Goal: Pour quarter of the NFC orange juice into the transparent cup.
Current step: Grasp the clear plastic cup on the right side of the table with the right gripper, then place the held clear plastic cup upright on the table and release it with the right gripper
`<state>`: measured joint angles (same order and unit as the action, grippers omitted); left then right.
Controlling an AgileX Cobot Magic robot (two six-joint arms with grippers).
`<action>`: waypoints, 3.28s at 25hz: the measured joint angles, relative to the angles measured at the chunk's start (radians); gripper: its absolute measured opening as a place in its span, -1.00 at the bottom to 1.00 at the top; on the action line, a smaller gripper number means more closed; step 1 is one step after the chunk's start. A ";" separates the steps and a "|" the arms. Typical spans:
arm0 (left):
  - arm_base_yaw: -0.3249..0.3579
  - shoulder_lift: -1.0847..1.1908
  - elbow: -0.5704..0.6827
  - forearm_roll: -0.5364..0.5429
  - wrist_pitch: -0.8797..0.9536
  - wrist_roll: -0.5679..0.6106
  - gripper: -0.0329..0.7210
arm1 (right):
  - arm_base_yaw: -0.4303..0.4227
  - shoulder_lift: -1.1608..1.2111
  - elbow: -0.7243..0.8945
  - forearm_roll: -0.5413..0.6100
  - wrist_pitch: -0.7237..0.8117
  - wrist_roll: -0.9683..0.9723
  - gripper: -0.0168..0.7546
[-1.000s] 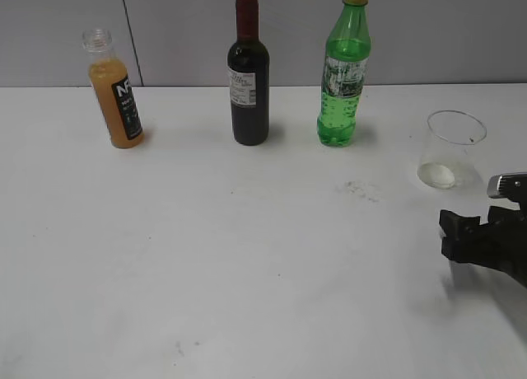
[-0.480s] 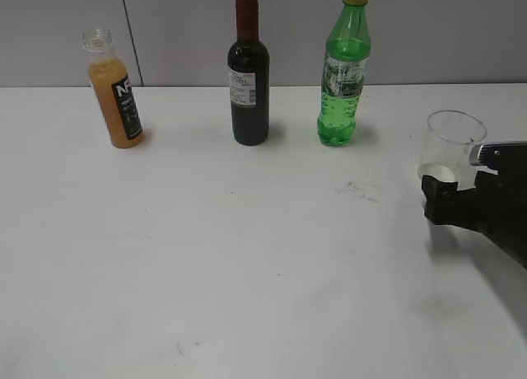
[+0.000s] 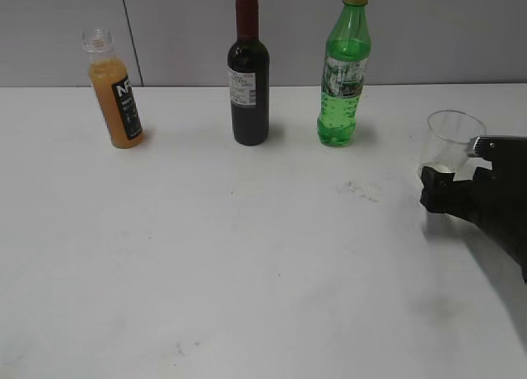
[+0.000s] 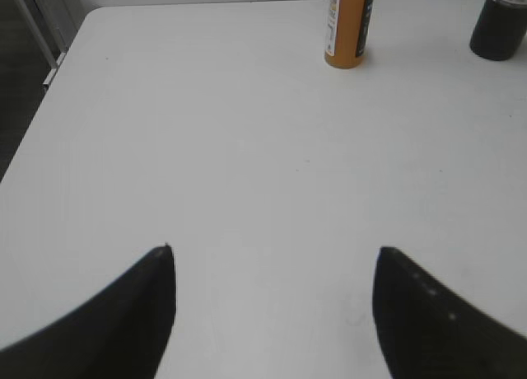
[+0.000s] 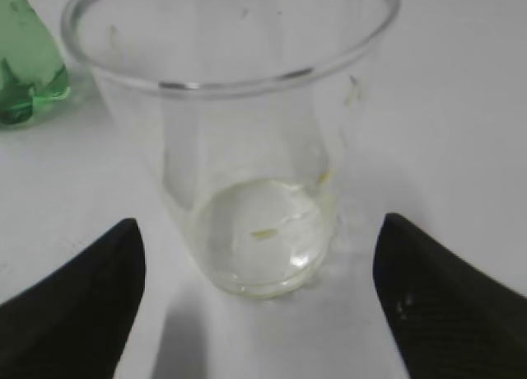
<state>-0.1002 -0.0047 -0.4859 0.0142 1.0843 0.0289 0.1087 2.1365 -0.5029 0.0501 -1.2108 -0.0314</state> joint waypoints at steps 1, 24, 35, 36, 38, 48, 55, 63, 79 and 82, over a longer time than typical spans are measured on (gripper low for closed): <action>0.000 0.000 0.000 0.000 0.000 0.000 0.60 | 0.000 0.008 -0.010 0.000 0.000 0.005 0.77; 0.000 0.000 0.000 0.000 0.000 0.000 0.60 | 0.000 0.119 -0.202 -0.005 0.000 0.017 0.74; 0.000 0.000 0.000 0.000 0.000 0.000 0.60 | 0.000 0.166 -0.207 -0.005 -0.015 0.017 0.66; 0.000 0.000 0.000 0.000 0.000 0.000 0.60 | 0.000 0.167 -0.209 -0.005 -0.015 0.017 0.65; 0.000 0.000 0.000 0.000 0.000 0.000 0.60 | 0.000 0.167 -0.212 -0.005 -0.015 0.017 0.63; 0.000 0.000 0.000 0.000 0.000 0.000 0.60 | 0.000 0.157 -0.213 -0.005 -0.009 0.016 0.50; 0.000 0.000 0.000 0.000 0.000 0.000 0.60 | 0.000 0.156 -0.213 -0.005 -0.007 0.015 0.49; 0.000 0.000 0.000 0.000 0.000 0.000 0.60 | 0.000 0.156 -0.213 -0.021 -0.007 0.005 0.42; 0.000 0.000 0.000 0.000 0.000 0.000 0.60 | 0.008 0.086 -0.236 -0.709 -0.003 -0.027 0.42; 0.000 0.000 0.000 0.000 0.000 0.000 0.60 | 0.035 0.086 -0.284 -0.772 -0.003 0.062 0.42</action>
<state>-0.1002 -0.0047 -0.4859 0.0142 1.0843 0.0289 0.1438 2.2223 -0.7866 -0.7220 -1.2139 0.0308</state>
